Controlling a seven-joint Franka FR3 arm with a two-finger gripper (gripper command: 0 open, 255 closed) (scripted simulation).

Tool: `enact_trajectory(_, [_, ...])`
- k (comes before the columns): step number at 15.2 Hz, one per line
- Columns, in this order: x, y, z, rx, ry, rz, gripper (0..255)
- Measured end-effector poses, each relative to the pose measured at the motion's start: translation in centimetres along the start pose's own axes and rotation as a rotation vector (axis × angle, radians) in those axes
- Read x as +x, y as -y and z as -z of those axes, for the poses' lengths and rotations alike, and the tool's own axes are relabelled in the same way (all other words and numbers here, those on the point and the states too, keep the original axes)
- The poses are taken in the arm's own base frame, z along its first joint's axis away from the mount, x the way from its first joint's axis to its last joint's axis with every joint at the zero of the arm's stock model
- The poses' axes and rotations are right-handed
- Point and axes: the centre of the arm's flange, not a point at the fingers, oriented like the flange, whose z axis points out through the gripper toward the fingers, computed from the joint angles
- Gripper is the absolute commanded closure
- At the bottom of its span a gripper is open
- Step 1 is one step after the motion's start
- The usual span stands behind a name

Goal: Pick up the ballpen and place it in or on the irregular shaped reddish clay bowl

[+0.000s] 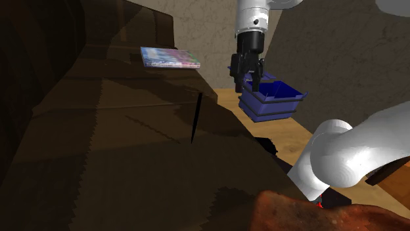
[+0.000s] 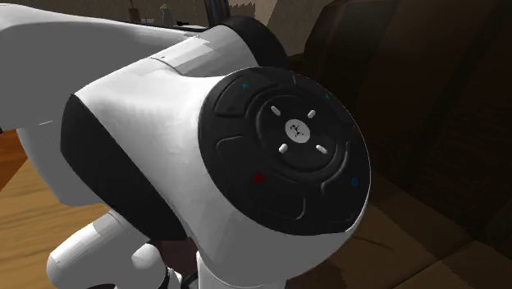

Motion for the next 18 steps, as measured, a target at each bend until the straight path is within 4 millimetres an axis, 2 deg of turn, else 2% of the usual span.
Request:
enact_trajectory(6, [4.3, 4.4, -2.8, 0.174, 0.312, -0.245, 0])
enact_trajectory(14, [10.5, 9.3, -7.9, 0.400, 0.715, -0.562, 0])
enact_trajectory(18, [10.0, 10.6, -9.4, 0.420, 0.752, -0.591, 0])
